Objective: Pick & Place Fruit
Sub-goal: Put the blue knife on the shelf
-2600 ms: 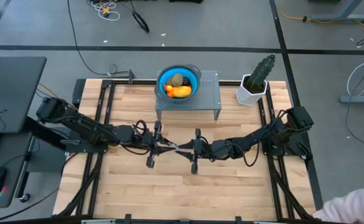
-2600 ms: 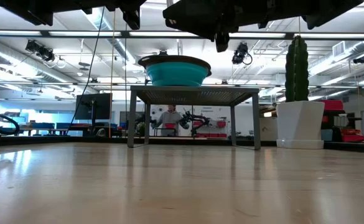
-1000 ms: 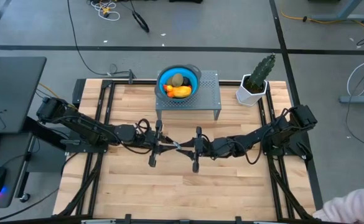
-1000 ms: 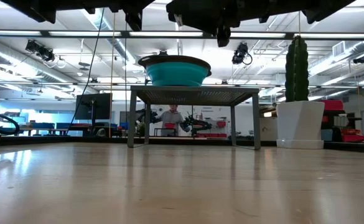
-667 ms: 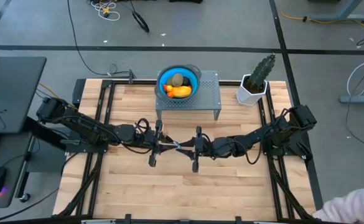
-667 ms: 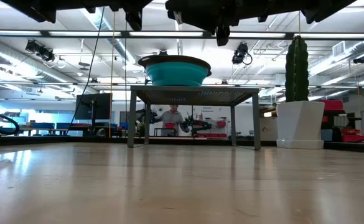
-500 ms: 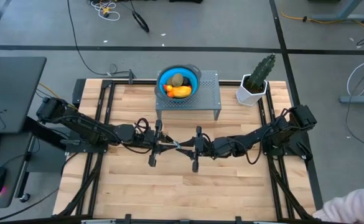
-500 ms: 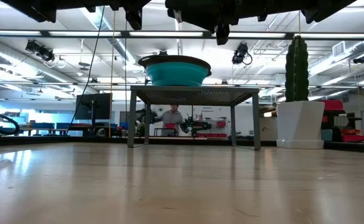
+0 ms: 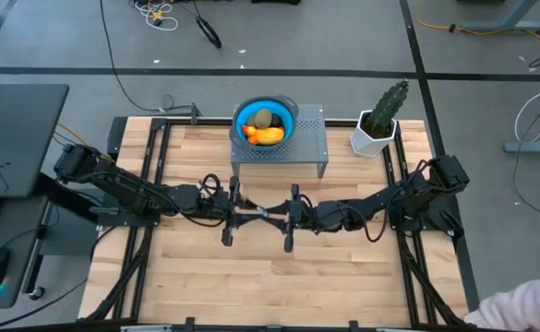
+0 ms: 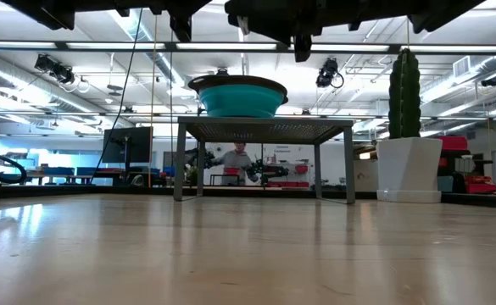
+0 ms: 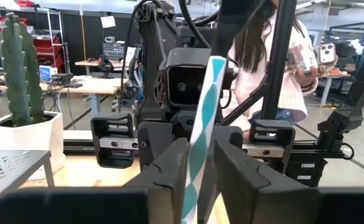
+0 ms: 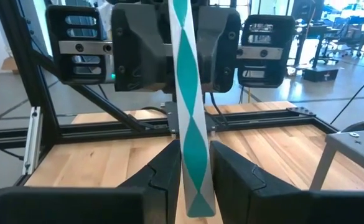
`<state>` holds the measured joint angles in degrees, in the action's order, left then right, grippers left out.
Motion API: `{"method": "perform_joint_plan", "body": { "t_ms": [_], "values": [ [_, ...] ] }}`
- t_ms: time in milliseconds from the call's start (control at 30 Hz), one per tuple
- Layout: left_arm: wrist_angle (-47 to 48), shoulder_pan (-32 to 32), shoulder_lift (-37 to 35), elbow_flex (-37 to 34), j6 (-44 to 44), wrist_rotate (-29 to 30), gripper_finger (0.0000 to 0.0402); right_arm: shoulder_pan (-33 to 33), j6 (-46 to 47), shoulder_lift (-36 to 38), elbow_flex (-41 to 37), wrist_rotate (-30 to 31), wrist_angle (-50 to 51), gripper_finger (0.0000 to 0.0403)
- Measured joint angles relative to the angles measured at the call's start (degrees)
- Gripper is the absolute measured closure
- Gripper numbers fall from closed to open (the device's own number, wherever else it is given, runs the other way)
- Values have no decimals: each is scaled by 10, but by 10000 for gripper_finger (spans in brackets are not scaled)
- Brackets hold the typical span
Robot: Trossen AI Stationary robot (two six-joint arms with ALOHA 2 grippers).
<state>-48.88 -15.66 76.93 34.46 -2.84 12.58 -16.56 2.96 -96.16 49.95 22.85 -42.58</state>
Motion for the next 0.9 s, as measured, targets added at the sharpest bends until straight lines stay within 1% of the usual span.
{"method": "perform_joint_plan", "body": {
  "t_ms": [100,233,300,367,467,667,833,900],
  "values": [
    [-3,0,0,0,0,0,287,3,2,0,0,-3,-1,314],
    [-4,0,0,0,1,0,258,6,5,0,0,-22,-2,314],
    [-4,0,0,0,6,1,248,6,6,0,0,-16,-2,314],
    [-5,0,-1,0,13,17,241,6,7,0,0,-2,-2,317],
    [-5,0,-13,0,20,45,235,6,7,0,0,11,-2,321],
    [6,0,-23,0,21,46,233,4,0,0,0,16,8,335],
    [35,0,-23,0,21,48,233,4,2,0,0,16,50,339],
    [50,-1,-23,0,20,47,233,4,2,0,0,5,67,339]
  ]
}}
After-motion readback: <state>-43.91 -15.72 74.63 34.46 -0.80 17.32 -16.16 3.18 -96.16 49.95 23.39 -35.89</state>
